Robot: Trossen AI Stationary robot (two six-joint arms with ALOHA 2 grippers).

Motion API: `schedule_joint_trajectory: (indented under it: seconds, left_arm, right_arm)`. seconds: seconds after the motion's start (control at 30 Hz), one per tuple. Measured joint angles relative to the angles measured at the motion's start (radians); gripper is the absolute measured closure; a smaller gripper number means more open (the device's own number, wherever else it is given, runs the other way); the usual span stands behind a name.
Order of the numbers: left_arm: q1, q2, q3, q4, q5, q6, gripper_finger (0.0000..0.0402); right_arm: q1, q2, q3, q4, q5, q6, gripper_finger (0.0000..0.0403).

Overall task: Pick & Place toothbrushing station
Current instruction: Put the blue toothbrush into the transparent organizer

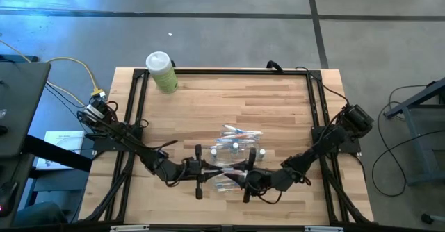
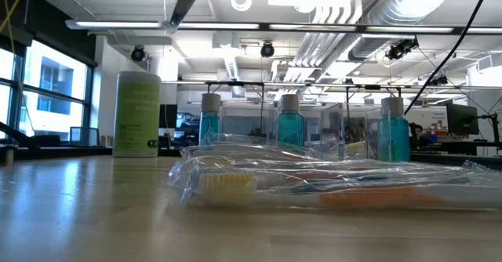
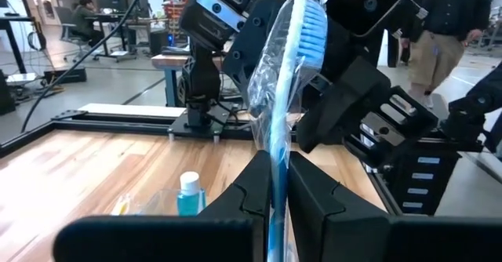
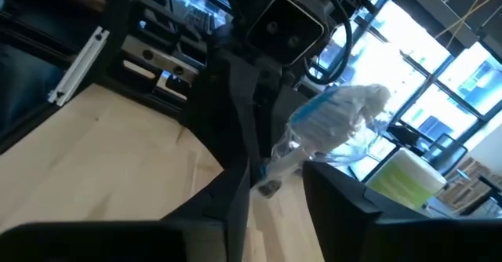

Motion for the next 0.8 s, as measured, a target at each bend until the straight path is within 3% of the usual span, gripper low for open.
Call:
schedule_joint_trajectory:
  seconds: [0.3,0.5,0.8]
  left_arm:
    - [-0.001,0.0,0.0,0.001,0.003,0.0,0.0384]
    - [0.001,0.001,-0.002,-0.009,0.004,0.001,0.0383]
    - [0.002,0.002,-0.002,0.0,0.021,-0.013,0.0329]
  right_arm:
    - [-0.013,0.0,0.0,0.036,-0.034,-0.005,0.0335]
    - [-0.023,0.0,0.0,0.015,-0.072,0.003,0.0385]
    - [-0.015,0.0,0.0,-0.012,-0.079,-0.011,0.0401]
